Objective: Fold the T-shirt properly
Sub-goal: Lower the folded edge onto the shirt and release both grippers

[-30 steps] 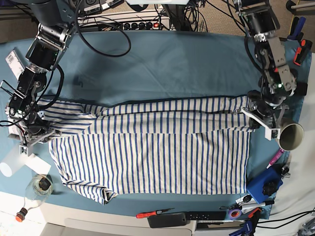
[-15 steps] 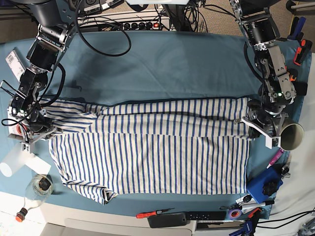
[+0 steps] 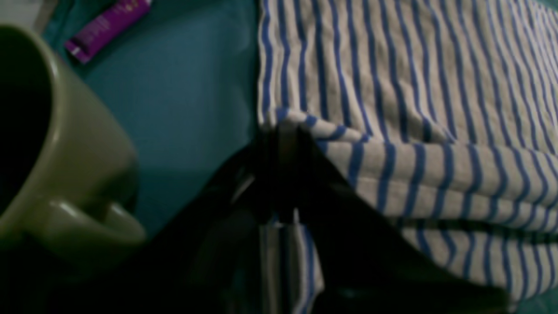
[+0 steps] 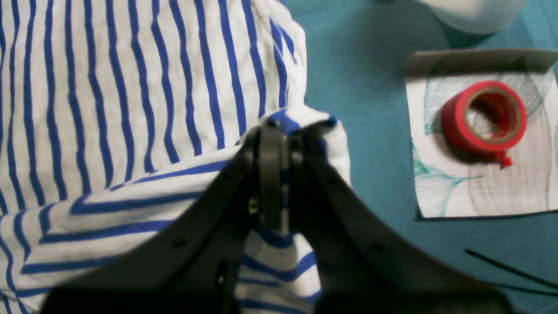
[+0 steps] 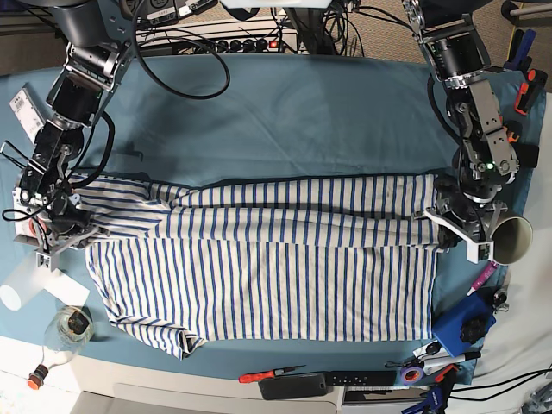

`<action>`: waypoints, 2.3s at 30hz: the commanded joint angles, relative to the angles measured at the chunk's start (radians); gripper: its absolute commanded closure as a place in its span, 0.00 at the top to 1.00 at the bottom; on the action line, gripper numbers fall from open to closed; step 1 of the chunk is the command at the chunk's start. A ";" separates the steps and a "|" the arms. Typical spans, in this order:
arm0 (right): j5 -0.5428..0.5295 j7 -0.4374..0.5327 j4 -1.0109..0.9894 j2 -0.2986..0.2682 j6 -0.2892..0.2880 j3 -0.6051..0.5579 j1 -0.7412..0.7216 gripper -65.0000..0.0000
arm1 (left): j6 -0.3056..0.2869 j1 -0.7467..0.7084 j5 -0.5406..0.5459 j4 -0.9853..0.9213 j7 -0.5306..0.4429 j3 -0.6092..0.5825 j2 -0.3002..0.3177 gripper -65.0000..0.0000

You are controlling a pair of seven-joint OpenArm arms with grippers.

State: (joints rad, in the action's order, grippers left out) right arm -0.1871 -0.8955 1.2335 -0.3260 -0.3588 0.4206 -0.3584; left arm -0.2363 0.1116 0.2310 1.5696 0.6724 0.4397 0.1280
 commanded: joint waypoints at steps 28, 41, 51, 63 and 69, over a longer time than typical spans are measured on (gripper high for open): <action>0.053 -0.009 0.014 -0.020 -0.098 0.004 -0.087 0.23 | -0.054 0.088 0.004 -0.156 -0.045 0.001 0.003 0.02; -0.056 -0.113 0.037 -0.022 -0.096 0.006 -0.093 0.29 | -0.053 0.091 0.008 -0.092 0.080 0.001 0.006 0.37; -0.055 -0.216 0.127 -0.023 -0.097 0.007 -0.090 0.29 | -0.053 0.069 0.118 0.019 0.279 0.001 0.005 0.42; -0.056 -0.320 0.127 -0.135 -0.038 0.007 -0.090 0.29 | -0.049 -0.004 0.075 0.009 0.277 0.001 0.005 0.42; -0.071 -0.337 0.127 -0.172 -0.025 0.069 -0.085 0.29 | -0.049 -0.003 0.076 -0.097 0.245 0.001 0.005 0.42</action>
State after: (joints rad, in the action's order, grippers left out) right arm -0.2504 -1.2491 1.3426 -0.4755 -0.3882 0.4862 -0.4210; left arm -0.2859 0.1009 0.3153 1.4696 0.8871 0.4408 0.1261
